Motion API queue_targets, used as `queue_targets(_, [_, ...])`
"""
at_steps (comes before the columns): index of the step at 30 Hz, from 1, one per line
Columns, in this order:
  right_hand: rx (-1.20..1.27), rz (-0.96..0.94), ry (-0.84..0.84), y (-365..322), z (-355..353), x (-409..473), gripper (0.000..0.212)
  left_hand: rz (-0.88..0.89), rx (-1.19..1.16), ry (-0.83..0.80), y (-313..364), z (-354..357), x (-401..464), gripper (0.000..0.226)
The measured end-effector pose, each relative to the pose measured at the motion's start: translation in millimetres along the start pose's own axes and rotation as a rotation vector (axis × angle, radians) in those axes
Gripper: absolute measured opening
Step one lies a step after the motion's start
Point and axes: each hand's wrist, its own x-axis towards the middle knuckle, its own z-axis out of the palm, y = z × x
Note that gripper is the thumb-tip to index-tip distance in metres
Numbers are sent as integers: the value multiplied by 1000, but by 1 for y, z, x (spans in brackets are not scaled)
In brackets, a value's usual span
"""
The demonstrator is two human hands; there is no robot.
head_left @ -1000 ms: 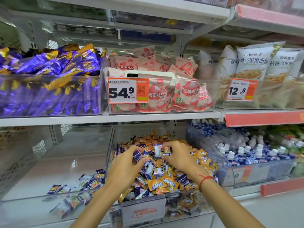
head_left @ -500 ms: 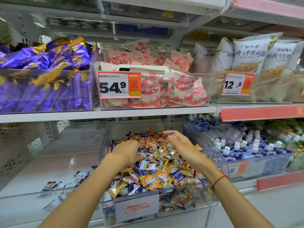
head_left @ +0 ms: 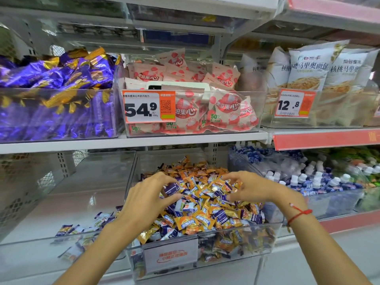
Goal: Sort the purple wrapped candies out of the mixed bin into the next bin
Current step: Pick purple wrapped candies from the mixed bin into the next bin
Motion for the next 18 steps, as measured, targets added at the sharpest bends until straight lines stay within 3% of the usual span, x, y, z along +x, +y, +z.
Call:
queue_targets(2, [-68, -29, 5, -2, 17, 8, 58, -6, -30, 56, -2, -1, -14, 38])
queue_targets(4, [-108, -70, 89, -1, 29, 14, 45, -24, -87, 97, -8, -3, -25, 37])
queue_targets(7, [-31, -76, 252, 6, 31, 15, 21, -51, -143, 199, -17, -12, -36, 40])
queue_targets(9, [44, -79, 319, 6, 32, 15, 19, -75, -175, 297, -19, -20, -40, 33])
queue_targets(13, [213, -179, 627, -34, 30, 23, 20, -155, -232, 388, -31, -27, -39, 28])
queue_targets(15, [145, -214, 582, -61, 36, 40, 24, -229, -300, 383, -39, -24, -37, 26])
queue_targets(18, [-24, -197, 345, -83, 56, 77, 31, -271, -349, 335, -44, -20, -37, 22])
